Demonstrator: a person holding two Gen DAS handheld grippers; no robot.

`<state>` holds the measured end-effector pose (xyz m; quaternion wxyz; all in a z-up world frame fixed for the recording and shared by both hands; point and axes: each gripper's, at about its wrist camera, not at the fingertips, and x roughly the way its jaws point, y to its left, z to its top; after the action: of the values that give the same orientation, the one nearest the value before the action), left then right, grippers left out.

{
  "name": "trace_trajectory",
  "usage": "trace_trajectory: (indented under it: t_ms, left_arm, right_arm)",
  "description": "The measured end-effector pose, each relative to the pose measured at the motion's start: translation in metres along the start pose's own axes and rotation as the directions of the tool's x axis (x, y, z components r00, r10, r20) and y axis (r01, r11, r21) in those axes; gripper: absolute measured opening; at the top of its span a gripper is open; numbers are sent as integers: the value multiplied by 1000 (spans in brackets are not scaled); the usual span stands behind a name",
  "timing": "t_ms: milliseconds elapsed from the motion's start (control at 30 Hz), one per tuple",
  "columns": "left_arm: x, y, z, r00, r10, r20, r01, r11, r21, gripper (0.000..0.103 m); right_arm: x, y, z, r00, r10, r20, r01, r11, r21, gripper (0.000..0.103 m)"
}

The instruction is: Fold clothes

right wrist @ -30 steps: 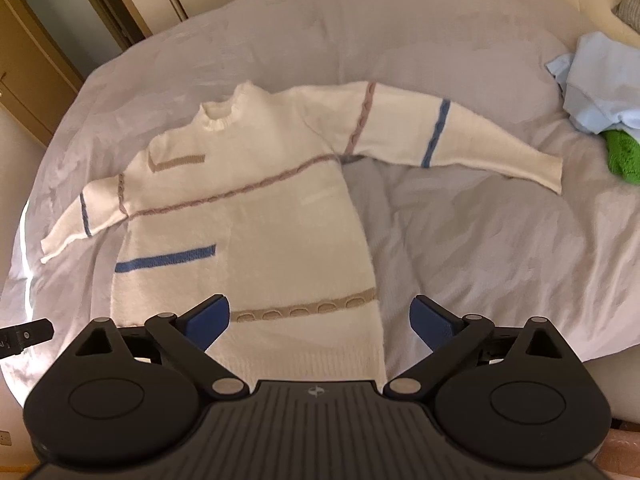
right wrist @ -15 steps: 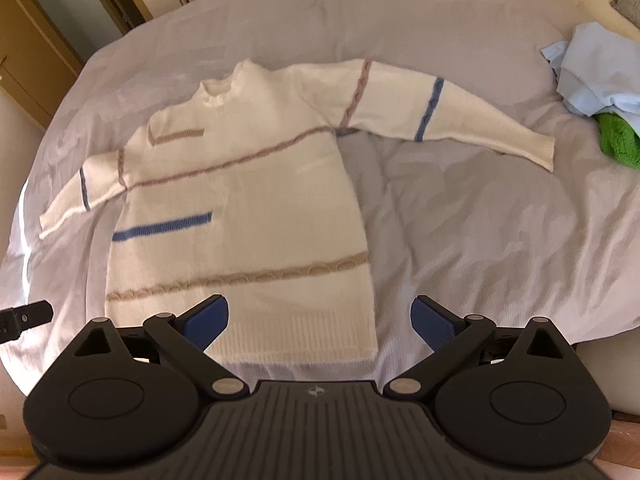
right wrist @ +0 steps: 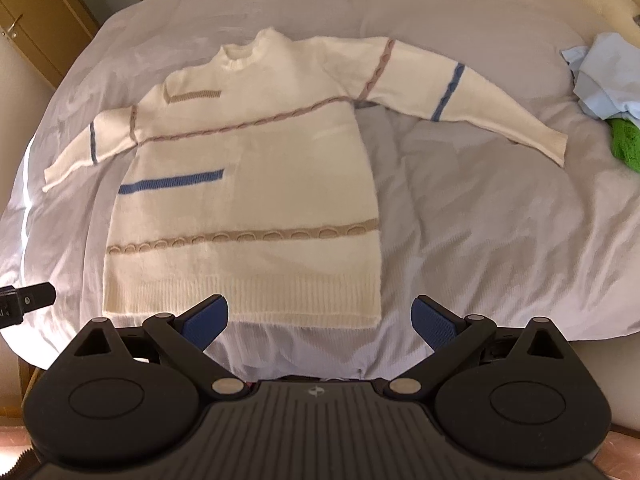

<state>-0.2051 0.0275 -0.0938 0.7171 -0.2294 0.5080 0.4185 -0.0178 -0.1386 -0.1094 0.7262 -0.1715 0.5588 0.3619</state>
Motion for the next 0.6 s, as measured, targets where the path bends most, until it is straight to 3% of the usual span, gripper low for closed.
trace_trajectory:
  t_ms: [233,600]
  left_arm:
    - [1,-3,-6,1000,6,-17,-6,1000,19,66]
    - [-3,-14,0,1000,4,-3,-3,999,49,66]
  right_arm:
    - [3,-8,-10,999,-11,-38,11,1000,5,101]
    - [-1,-18,-5,1000,-18,-23,19,999,35,101]
